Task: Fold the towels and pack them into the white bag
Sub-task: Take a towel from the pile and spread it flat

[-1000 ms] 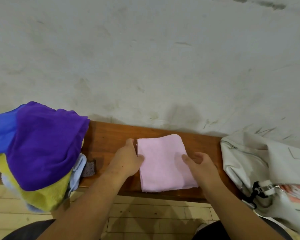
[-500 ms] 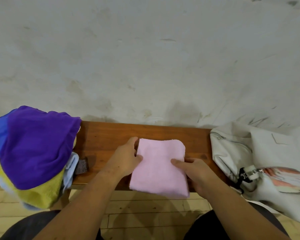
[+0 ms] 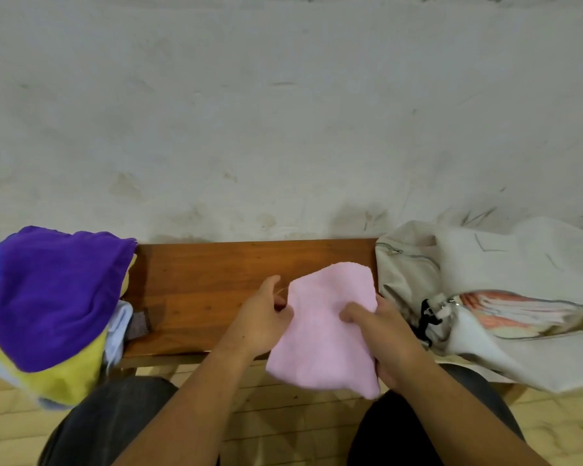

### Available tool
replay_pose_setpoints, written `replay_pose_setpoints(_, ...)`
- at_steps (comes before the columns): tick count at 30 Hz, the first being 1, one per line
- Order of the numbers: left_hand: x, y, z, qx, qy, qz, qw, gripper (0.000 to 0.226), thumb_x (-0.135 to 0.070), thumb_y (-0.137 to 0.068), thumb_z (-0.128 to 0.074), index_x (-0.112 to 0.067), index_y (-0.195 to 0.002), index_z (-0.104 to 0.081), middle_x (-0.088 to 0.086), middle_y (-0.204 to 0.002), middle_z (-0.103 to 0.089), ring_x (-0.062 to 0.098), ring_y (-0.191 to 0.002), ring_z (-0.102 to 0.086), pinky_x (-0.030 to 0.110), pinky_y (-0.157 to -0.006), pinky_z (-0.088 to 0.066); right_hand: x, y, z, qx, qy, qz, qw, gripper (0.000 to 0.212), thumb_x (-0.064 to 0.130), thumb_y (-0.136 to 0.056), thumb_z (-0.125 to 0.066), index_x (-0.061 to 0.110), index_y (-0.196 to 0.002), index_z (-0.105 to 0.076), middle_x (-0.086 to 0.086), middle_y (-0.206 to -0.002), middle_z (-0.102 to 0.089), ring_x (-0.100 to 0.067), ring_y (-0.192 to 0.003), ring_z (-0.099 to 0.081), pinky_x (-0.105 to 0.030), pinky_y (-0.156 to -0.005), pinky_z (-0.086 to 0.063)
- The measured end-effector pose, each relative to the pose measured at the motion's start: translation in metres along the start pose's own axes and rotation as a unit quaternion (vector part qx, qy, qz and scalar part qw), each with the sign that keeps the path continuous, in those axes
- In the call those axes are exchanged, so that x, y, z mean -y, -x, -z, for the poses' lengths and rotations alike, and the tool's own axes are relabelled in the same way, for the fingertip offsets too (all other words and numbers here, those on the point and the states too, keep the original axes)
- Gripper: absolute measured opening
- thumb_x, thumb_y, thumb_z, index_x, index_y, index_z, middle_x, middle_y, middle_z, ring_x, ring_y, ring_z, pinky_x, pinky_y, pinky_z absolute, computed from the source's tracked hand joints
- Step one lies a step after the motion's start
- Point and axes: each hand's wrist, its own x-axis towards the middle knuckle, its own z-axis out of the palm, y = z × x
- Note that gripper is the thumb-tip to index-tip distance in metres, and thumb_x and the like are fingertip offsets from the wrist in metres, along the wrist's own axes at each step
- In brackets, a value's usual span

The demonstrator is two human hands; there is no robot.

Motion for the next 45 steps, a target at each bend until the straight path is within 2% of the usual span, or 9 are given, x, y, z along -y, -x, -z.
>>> replay_pose_setpoints(3,-0.027,0.012,-0.021,-0.015,0.079,0.023,0.996,0.064,-0.051,-0.100,-0.050,-0.033,-0.156,-0.024,-0.010,-0.150,-0.047,0.017,-0.130,-0.053,0.028,-0.097,-0.045,0.005,0.013,0.025,0.003,-0.040,0.009,0.999,0.029,0.009,-0.088,-0.062,0.024,-0.112,-0.069,-0.005,-0.102,-0.076,-0.028,-0.099,-0.070,-0.043,-0.078,-0.059)
replay_pose_setpoints(7,-0.045,0.023,-0.050,0.066,0.266,0.082,0.958,0.077,-0.084,-0.079,-0.047,-0.041,-0.143,-0.046,-0.013,-0.138,-0.060,0.016,-0.125,-0.059,0.047,-0.110,-0.043,0.012,0.031,0.060,0.016,-0.106,0.007,0.994,0.027,0.007,-0.087,-0.064,0.016,-0.113,-0.070,-0.009,-0.099,-0.077,-0.032,-0.099,-0.072,-0.047,-0.083,-0.060)
replay_pose_setpoints(14,-0.096,0.050,-0.080,0.113,0.376,0.049,0.918,0.037,-0.042,-0.099,-0.059,-0.030,-0.133,-0.060,-0.003,-0.118,-0.074,0.019,-0.107,-0.072,0.047,-0.098,-0.054,0.010,0.060,0.133,0.004,-0.213,-0.010,0.977,0.034,0.003,-0.084,-0.065,0.008,-0.118,-0.068,-0.020,-0.108,-0.075,-0.038,-0.102,-0.072,-0.054,-0.089,-0.058)
replay_pose_setpoints(20,-0.132,0.076,-0.103,0.140,0.378,0.028,0.915,0.051,-0.017,-0.096,-0.065,-0.038,-0.140,-0.051,0.001,-0.118,-0.074,0.023,-0.108,-0.071,0.045,-0.090,-0.058,-0.011,0.079,0.206,-0.036,-0.193,-0.037,0.980,0.031,0.004,-0.087,-0.064,0.018,-0.114,-0.068,-0.011,-0.098,-0.078,-0.038,-0.101,-0.070,-0.055,-0.081,-0.060)
replay_pose_setpoints(24,-0.158,0.090,-0.125,0.175,0.367,0.039,0.913,0.053,-0.003,-0.097,-0.060,-0.040,-0.135,-0.055,0.005,-0.116,-0.074,0.028,-0.106,-0.072,0.051,-0.096,-0.056,-0.023,0.082,0.246,-0.023,-0.199,-0.064,0.978,0.045,0.016,-0.077,-0.076,0.018,-0.121,-0.070,-0.017,-0.112,-0.075,-0.042,-0.106,-0.070,-0.061,-0.091,-0.056)
replay_pose_setpoints(29,-0.188,0.088,-0.143,0.220,0.370,0.086,0.899,0.048,0.001,-0.097,-0.054,-0.037,-0.126,-0.061,0.003,-0.113,-0.076,0.028,-0.104,-0.073,0.047,-0.093,-0.057,-0.001,0.076,0.278,-0.007,-0.163,-0.101,0.981,0.052,0.038,-0.078,-0.083,0.012,-0.121,-0.070,-0.019,-0.112,-0.075,-0.041,-0.106,-0.071,-0.057,-0.098,-0.053)
replay_pose_setpoints(35,-0.201,0.082,-0.153,0.237,0.349,0.116,0.899,0.051,-0.001,-0.097,-0.053,-0.031,-0.139,-0.054,0.004,-0.112,-0.076,0.024,-0.102,-0.073,0.040,-0.091,-0.057,0.029,0.056,0.281,0.033,-0.095,-0.143,0.985,0.047,0.038,-0.080,-0.080,0.013,-0.118,-0.070,-0.019,-0.108,-0.076,-0.040,-0.107,-0.070,-0.054,-0.105,-0.049)
replay_pose_setpoints(41,-0.217,0.070,-0.164,0.250,0.357,0.114,0.893,0.056,-0.002,-0.095,-0.049,-0.034,-0.140,-0.053,0.005,-0.117,-0.074,0.025,-0.110,-0.070,0.042,-0.103,-0.051,0.037,0.037,0.294,0.023,-0.112,-0.086,0.990,0.053,0.035,-0.071,-0.084,0.025,-0.122,-0.072,-0.015,-0.113,-0.075,-0.038,-0.109,-0.069,-0.054,-0.102,-0.051)
replay_pose_setpoints(45,-0.239,0.055,-0.183,0.243,0.373,0.093,0.891,0.051,-0.002,-0.093,-0.051,-0.040,-0.125,-0.061,0.010,-0.118,-0.073,0.031,-0.115,-0.067,0.044,-0.103,-0.050,0.051,0.018,0.306,0.032,-0.053,-0.002,0.998,0.063,0.040,-0.073,-0.086,0.054,-0.129,-0.061,0.006,-0.139,-0.060,-0.025,-0.127,-0.057,-0.049,-0.111,-0.045)
